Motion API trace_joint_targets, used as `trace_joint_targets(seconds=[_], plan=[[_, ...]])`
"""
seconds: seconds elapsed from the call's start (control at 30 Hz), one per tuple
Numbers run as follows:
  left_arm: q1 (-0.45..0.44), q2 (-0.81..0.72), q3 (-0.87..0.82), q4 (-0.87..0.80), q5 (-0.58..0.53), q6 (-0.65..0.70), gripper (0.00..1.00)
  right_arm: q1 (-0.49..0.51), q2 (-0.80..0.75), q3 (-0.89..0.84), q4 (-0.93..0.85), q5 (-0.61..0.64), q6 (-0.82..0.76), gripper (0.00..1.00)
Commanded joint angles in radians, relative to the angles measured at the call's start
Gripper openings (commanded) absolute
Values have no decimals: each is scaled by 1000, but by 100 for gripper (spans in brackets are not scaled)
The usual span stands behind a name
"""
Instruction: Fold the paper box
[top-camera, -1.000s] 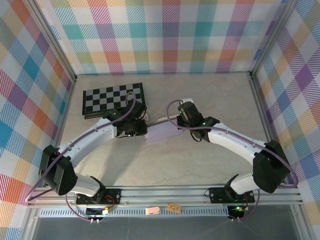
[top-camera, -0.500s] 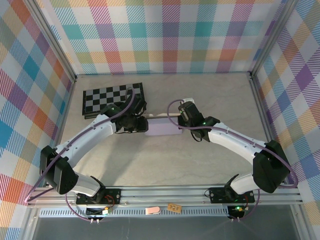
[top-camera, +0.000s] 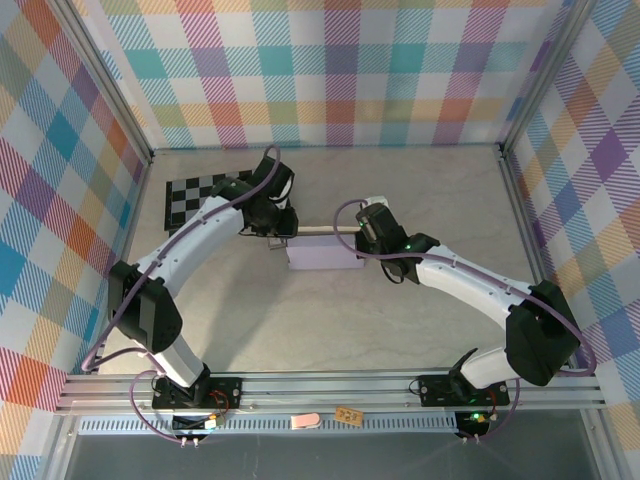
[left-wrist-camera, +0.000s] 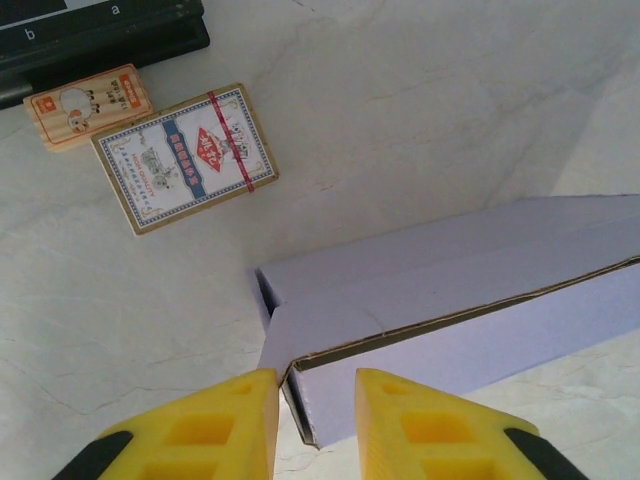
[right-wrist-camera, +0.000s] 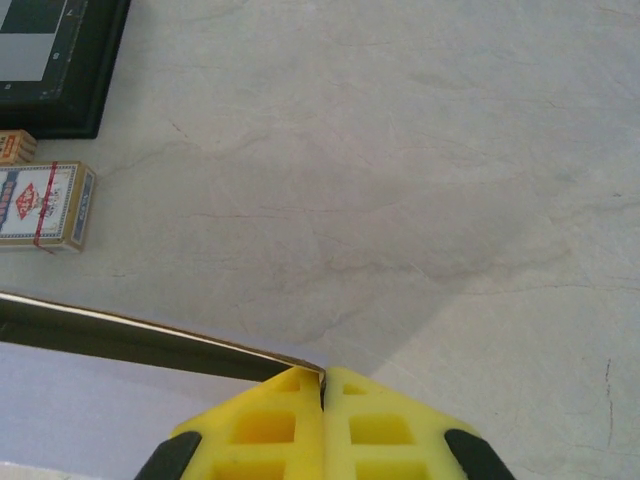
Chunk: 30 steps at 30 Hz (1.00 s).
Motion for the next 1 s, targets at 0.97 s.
trace_joint_targets(seconds=[0.97], plan=[[22,40,14,-21,-27,135,7,-3,43,-11,-138,-14,10,0]])
